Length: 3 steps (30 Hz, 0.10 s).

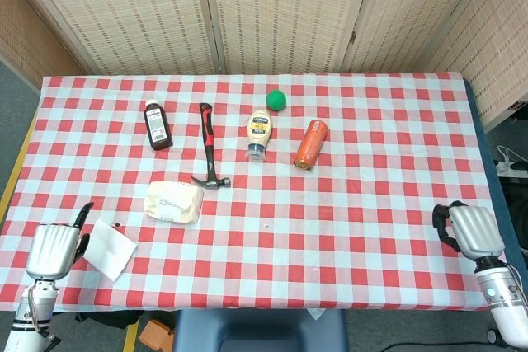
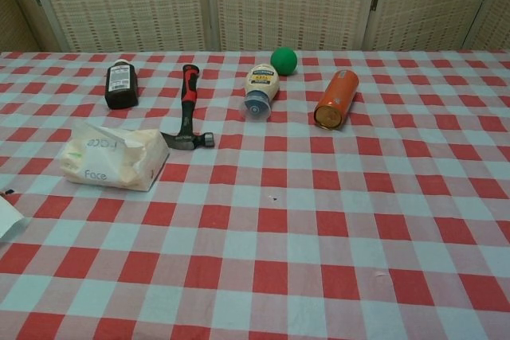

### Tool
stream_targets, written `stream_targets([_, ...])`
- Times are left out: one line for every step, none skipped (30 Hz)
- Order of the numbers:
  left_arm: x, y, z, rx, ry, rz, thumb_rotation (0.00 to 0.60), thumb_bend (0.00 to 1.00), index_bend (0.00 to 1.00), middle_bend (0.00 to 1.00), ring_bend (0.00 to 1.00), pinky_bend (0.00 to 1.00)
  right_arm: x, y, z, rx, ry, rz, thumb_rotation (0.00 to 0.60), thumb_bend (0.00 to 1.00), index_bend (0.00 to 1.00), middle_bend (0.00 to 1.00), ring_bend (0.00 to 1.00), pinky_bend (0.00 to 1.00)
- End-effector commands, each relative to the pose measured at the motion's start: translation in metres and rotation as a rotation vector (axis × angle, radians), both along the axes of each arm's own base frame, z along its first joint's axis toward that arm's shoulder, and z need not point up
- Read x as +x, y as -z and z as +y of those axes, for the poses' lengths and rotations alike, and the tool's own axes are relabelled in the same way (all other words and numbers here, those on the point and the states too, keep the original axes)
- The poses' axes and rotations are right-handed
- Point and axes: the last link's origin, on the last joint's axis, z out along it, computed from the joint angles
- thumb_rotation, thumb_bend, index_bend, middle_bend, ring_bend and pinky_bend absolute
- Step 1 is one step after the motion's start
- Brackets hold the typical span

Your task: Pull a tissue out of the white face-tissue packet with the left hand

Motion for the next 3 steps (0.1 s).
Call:
stream_targets([0.0011, -0.0001, -0.0027, -0.011, 0.004, -0.009, 0.6, 0.41, 0.13, 0.91, 0.95, 1.0, 0.0002, 0.0003, -0.0008, 0.001, 0.0, -0.001, 0.6, 0.44, 0.62, 0.62, 0.44, 0.69])
stream_targets([0.0017, -0.0001, -0.0033, -0.012, 0.007, -0.01, 0.6, 0.41, 0.13, 0.91, 0.95, 1.0, 0.0001, 0.0004, -0.0013, 0.0, 0.0, -0.001, 0.6, 0.44, 0.62, 0.62, 0.44, 0.69])
stream_targets([0.0028, 0.0, -0.0037, -0.013, 0.011, -0.011, 0.6, 0.41, 0.13, 0.91, 0.94, 1.0, -0.0001, 0.0006, -0.0018, -0.001, 0.0, 0.0, 0.6, 0.44, 0.62, 0.62, 0.44, 0.69])
